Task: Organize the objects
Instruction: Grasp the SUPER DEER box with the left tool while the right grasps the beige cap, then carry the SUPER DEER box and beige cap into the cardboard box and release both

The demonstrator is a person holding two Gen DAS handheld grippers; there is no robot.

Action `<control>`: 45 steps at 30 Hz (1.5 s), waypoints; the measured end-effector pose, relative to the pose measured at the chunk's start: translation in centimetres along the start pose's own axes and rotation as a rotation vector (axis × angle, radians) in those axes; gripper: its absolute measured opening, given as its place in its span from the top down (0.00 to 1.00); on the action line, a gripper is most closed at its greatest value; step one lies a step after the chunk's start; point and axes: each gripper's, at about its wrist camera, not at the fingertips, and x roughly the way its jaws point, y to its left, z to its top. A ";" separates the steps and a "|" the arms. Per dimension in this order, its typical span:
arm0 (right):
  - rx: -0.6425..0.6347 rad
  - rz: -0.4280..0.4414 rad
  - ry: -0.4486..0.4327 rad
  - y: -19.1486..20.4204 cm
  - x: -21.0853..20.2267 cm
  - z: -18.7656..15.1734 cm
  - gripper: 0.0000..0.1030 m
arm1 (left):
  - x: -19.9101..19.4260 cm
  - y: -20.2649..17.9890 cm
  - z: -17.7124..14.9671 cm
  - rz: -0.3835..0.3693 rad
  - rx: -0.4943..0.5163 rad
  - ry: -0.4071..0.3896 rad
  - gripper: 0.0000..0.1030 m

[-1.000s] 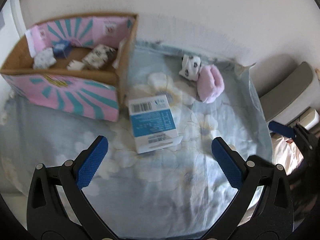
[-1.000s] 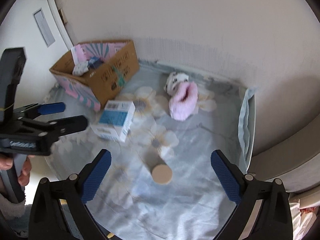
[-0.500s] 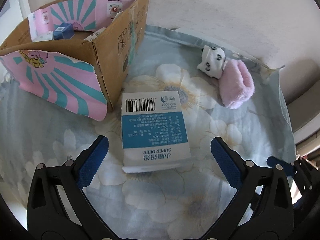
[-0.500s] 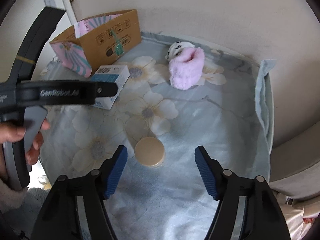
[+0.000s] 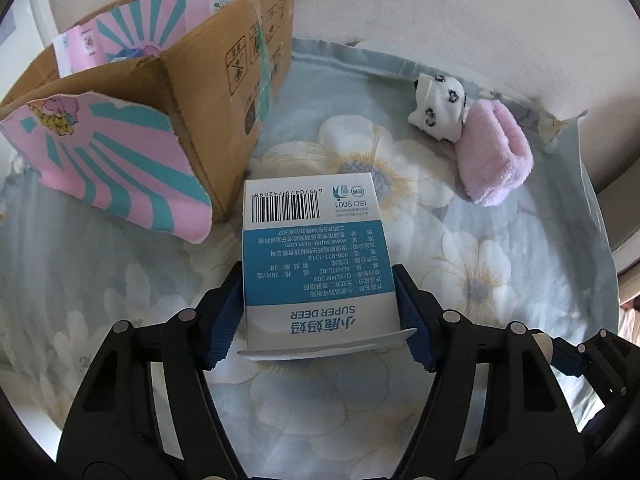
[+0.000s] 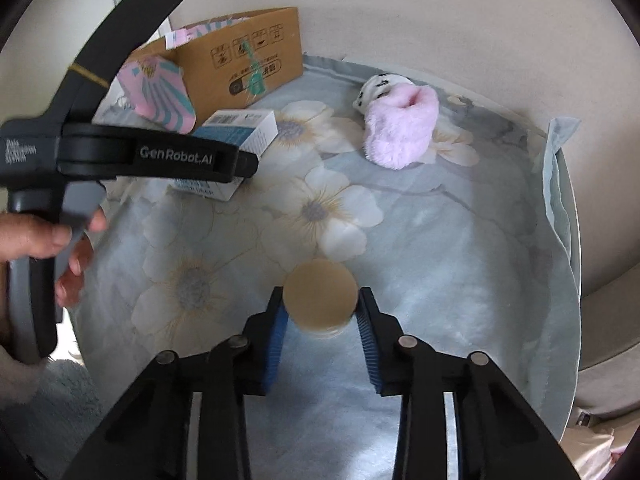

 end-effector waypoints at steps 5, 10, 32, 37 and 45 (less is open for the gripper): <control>-0.005 0.006 -0.012 0.6 -0.3 0.0 0.70 | -0.3 0.5 -0.5 -0.012 0.011 0.003 0.35; 0.014 -0.002 -0.019 0.8 -0.3 0.6 0.70 | -0.7 0.7 -0.7 -0.042 0.028 0.000 0.36; 0.161 -0.083 -0.055 0.8 -3.1 5.9 0.70 | -9.1 0.5 2.5 -0.226 0.153 -0.154 0.36; 0.187 -0.099 -0.072 0.8 -4.7 8.2 0.70 | -11.5 1.8 5.0 -0.245 0.155 -0.194 0.36; 0.174 -0.122 -0.110 2.2 -6.8 13.6 0.70 | -15.0 5.6 10.3 -0.263 0.139 -0.259 0.36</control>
